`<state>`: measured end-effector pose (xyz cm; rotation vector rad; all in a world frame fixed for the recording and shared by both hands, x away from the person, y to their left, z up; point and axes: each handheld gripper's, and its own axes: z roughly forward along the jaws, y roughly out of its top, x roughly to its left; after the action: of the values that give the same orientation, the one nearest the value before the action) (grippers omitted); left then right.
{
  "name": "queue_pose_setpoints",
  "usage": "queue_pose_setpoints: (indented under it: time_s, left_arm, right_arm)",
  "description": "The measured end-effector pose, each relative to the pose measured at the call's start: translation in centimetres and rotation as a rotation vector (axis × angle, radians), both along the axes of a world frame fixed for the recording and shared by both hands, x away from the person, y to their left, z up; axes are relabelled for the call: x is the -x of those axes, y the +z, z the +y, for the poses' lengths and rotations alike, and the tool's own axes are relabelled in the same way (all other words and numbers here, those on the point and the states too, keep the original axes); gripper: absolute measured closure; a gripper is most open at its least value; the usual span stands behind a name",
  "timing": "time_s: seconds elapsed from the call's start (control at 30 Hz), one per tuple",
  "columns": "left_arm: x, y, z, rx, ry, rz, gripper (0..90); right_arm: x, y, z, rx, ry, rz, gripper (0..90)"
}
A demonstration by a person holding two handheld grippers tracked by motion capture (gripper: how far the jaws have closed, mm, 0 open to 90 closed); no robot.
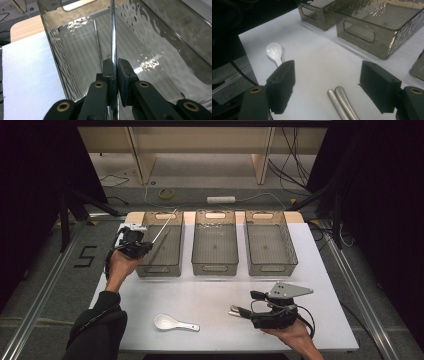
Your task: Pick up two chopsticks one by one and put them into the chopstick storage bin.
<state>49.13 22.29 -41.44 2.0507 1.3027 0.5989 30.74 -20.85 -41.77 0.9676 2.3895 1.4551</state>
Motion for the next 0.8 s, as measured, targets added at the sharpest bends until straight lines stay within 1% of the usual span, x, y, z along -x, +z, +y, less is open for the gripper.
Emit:
queue_pose_setpoints:
  time_s: [0.1, 0.3, 0.37, 0.4, 0.47, 0.53, 0.57, 0.6, 0.63, 0.7, 0.77, 0.8]
  left_arm:
    - [-0.2, -0.5, -0.1, -0.012, 0.009, 0.022, 84.2]
    - [-0.5, -1.5, -0.4, -0.02, 0.029, 0.065, 83.7]
    - [-0.5, -1.5, -0.5, -0.015, 0.023, 0.08, 81.6]
    - [-0.5, -1.5, -0.6, -0.01, 0.017, 0.077, 77.9]
    - [-0.3, -1.3, -0.9, -0.014, 0.007, 0.072, 73.0]
    - [-0.3, -1.0, -1.1, -0.018, 0.005, 0.076, 61.3]
    - [-0.1, -0.7, -1.2, -0.017, -0.008, 0.074, 58.8]
    - [0.1, -0.4, -1.3, -0.007, -0.016, 0.062, 57.0]
    - [0.4, -0.1, -1.4, -0.008, -0.027, 0.057, 53.5]
    - [0.9, 0.7, -1.5, -0.005, -0.046, 0.056, 45.9]
    - [1.3, 1.3, -1.7, 0.015, -0.073, 0.055, 41.6]
    - [1.6, 1.7, -1.8, 0.022, -0.085, 0.062, 38.9]
  right_arm:
    - [0.0, 0.0, 0.0, 0.001, 0.002, -0.001, 29.6]
    - [0.0, 0.0, 0.0, 0.002, 0.002, 0.002, 29.6]
    - [0.0, 0.0, -0.1, 0.002, 0.004, 0.002, 29.6]
    - [0.0, 0.0, -0.1, 0.002, 0.004, 0.004, 29.6]
    - [0.0, 0.0, -0.1, 0.003, 0.004, 0.005, 29.6]
    - [0.0, 0.0, -0.1, 0.005, 0.005, 0.003, 29.6]
    - [0.0, 0.0, -0.1, 0.006, 0.004, 0.002, 29.6]
    - [0.1, 0.0, -0.1, 0.005, 0.005, 0.003, 29.6]
    - [0.1, 0.0, -0.1, 0.005, 0.005, 0.004, 29.6]
    - [0.1, 0.1, -0.1, 0.004, 0.003, 0.002, 29.6]
    - [0.1, 0.0, -0.2, 0.002, 0.003, 0.001, 29.6]
    - [0.1, 0.1, -0.2, 0.004, 0.004, 0.0, 29.6]
